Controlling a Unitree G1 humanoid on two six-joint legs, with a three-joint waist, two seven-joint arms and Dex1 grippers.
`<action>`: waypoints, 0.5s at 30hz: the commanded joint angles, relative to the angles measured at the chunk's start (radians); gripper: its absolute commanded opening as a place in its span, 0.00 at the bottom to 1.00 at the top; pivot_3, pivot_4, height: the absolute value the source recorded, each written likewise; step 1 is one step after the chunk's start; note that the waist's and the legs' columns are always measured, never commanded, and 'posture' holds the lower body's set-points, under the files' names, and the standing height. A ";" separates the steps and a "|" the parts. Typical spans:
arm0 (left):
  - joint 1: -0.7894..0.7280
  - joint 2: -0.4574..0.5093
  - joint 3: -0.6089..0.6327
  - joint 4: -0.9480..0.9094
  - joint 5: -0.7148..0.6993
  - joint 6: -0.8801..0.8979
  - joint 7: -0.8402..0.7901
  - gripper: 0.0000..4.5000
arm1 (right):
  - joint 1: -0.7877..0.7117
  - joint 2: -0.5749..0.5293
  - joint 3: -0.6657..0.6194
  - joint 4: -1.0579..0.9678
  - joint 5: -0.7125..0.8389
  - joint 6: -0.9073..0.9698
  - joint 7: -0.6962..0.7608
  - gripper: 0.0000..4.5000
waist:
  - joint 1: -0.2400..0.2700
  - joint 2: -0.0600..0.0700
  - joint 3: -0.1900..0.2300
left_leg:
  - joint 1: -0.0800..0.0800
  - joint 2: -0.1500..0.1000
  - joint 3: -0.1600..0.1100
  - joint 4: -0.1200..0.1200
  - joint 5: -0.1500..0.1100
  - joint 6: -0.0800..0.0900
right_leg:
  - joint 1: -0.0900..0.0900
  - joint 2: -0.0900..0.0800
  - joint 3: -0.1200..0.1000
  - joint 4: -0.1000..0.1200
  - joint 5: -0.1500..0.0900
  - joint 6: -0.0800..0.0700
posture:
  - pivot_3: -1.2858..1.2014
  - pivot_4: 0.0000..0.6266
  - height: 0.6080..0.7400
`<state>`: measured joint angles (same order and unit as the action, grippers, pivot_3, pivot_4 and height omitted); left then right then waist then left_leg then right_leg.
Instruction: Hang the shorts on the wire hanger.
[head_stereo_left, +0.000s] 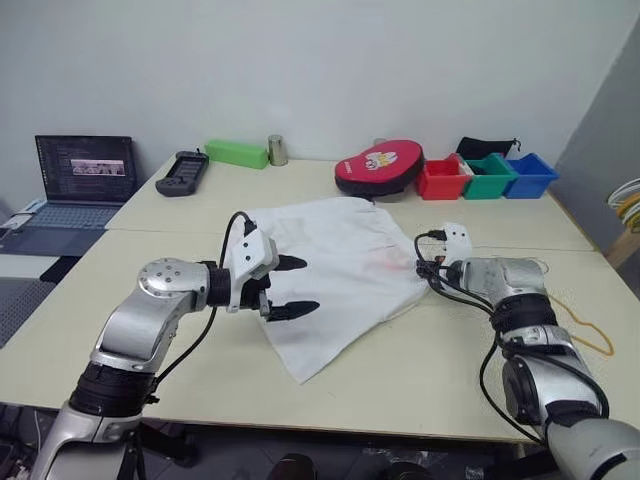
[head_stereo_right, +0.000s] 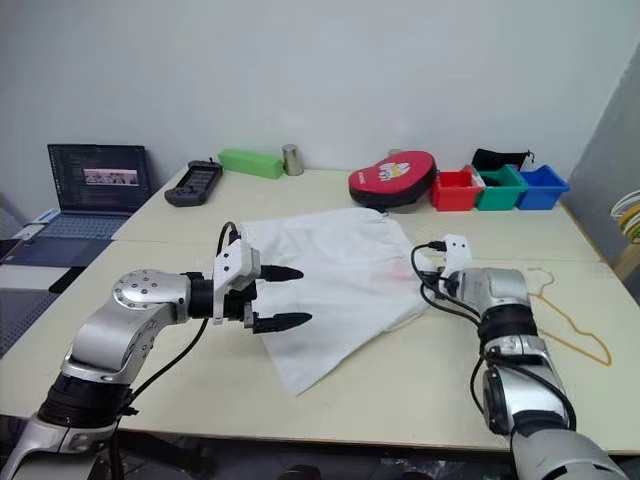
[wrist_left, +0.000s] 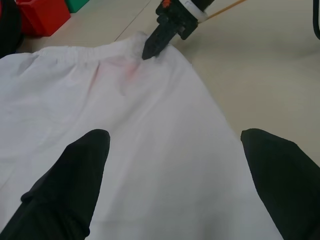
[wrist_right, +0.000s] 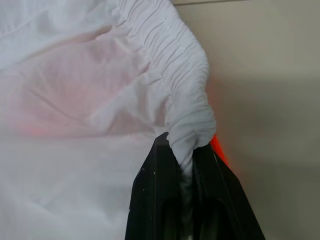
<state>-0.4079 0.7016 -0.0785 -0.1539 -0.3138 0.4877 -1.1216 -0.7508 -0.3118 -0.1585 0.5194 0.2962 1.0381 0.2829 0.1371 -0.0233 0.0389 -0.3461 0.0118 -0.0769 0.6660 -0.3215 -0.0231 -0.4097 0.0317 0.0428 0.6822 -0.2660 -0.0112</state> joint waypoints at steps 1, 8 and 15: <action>-0.015 -0.004 0.005 -0.011 -0.015 -0.022 0.003 1.00 | 0.079 -0.016 -0.066 -0.285 0.035 0.193 -0.059 0.01 | 0.000 0.000 0.000 | 0.000 0.000 0.000 0.000 0.000 0.000 | 0.000 0.000 0.000 0.000 0.000 0.000 | 0.63 0.00 1.00; -0.021 -0.012 -0.015 0.010 -0.015 -0.041 -0.020 1.00 | 0.309 0.154 -0.268 -0.795 0.092 0.572 -0.219 0.01 | -0.003 0.003 -0.002 | 0.001 0.000 -0.001 0.000 0.000 0.000 | 0.001 0.000 -0.001 0.000 0.000 0.000 | 0.62 0.00 1.00; -0.032 -0.009 -0.026 0.038 -0.009 -0.066 -0.040 1.00 | 0.590 0.332 -0.277 -1.103 0.348 0.576 -0.460 0.01 | -0.015 0.006 -0.004 | 0.003 0.000 -0.002 -0.001 0.000 0.000 | 0.003 0.001 -0.001 0.000 -0.001 0.000 | 0.62 0.00 1.00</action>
<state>-0.4172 0.6875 -0.1142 -0.1081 -0.3133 0.4470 -1.1508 -0.1923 0.0049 -0.4385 -0.5263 0.5547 1.5969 -0.1067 0.1224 -0.0172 0.0348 -0.3433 0.0120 -0.0785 0.6645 -0.3216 -0.0227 -0.4065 0.0326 0.0417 0.6821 -0.2671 -0.0117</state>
